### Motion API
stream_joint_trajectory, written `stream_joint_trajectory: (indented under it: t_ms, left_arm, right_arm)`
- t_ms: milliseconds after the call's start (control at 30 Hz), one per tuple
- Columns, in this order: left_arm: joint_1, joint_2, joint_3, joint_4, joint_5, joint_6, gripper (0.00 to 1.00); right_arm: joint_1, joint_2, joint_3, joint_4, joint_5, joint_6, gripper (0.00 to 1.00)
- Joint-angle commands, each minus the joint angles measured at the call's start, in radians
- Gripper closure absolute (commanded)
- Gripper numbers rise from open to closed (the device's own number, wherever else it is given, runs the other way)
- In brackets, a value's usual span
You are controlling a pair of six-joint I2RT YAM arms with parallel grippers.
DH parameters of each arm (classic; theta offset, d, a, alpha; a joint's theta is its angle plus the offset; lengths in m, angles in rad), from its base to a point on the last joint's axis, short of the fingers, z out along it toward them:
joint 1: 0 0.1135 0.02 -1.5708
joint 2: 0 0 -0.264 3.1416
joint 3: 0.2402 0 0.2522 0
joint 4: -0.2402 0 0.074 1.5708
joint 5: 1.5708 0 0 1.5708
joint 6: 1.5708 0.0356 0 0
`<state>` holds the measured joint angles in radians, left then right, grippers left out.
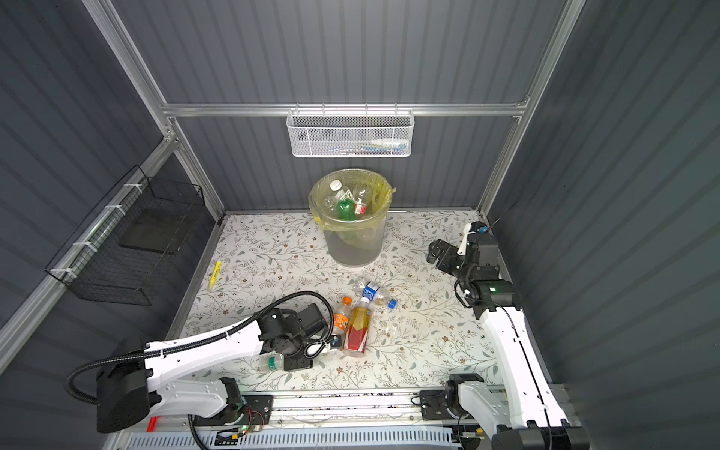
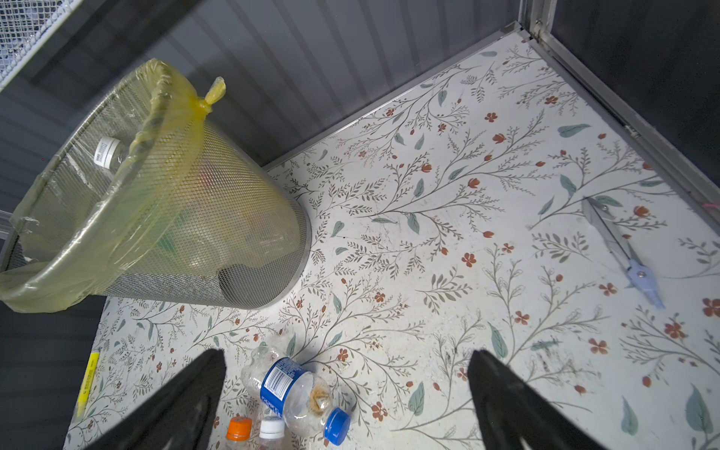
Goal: Throw the plastic bottles in the bin
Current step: Pick up the plastic bottle from the bottom-left of the table, then place the plastic bottle at the center of the table.
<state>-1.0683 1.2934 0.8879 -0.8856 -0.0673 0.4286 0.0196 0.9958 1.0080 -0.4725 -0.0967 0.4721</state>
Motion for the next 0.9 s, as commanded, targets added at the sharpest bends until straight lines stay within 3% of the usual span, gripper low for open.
stream_joint_trajectory:
  t_ms: [0, 67, 167, 267, 333, 433, 533, 633, 867]
  left_arm:
    - [-0.003, -0.018, 0.113, -0.007, -0.067, 0.020, 0.59]
    - [0.038, -0.007, 0.183, -0.029, -0.072, 0.050, 0.60]
    - [0.187, 0.002, 0.247, -0.032, -0.021, 0.096, 0.59]
    - [0.317, 0.050, 0.280, 0.003, -0.051, 0.194, 0.58]
    - [0.330, 0.088, 0.276, 0.083, -0.118, 0.241, 0.57]
    - [0.430, 0.227, 0.396, 0.080, -0.054, 0.181, 0.58]
    - [0.445, 0.336, 0.395, 0.193, -0.060, 0.222, 0.57]
    - [0.459, 0.459, 0.454, 0.198, -0.047, 0.244, 0.56]
    - [0.469, 0.589, 0.482, 0.245, -0.026, 0.271, 0.48]
  right_arm:
    - [-0.004, -0.016, 0.000, -0.001, 0.022, 0.008, 0.01]
    - [-0.004, -0.015, 0.002, -0.004, 0.025, 0.007, 0.01]
    - [-0.006, -0.011, -0.003, 0.003, 0.020, 0.016, 0.01]
    - [-0.006, -0.002, -0.015, 0.024, 0.004, 0.032, 0.01]
    - [-0.007, 0.011, -0.019, 0.036, -0.012, 0.048, 0.01]
    - [-0.005, 0.023, -0.034, 0.070, -0.037, 0.077, 0.02]
    - [-0.007, 0.038, -0.054, 0.117, -0.054, 0.100, 0.02]
    - [-0.006, 0.053, -0.048, 0.115, -0.069, 0.097, 0.02]
    - [-0.007, 0.048, -0.080, 0.119, -0.059, 0.101, 0.02]
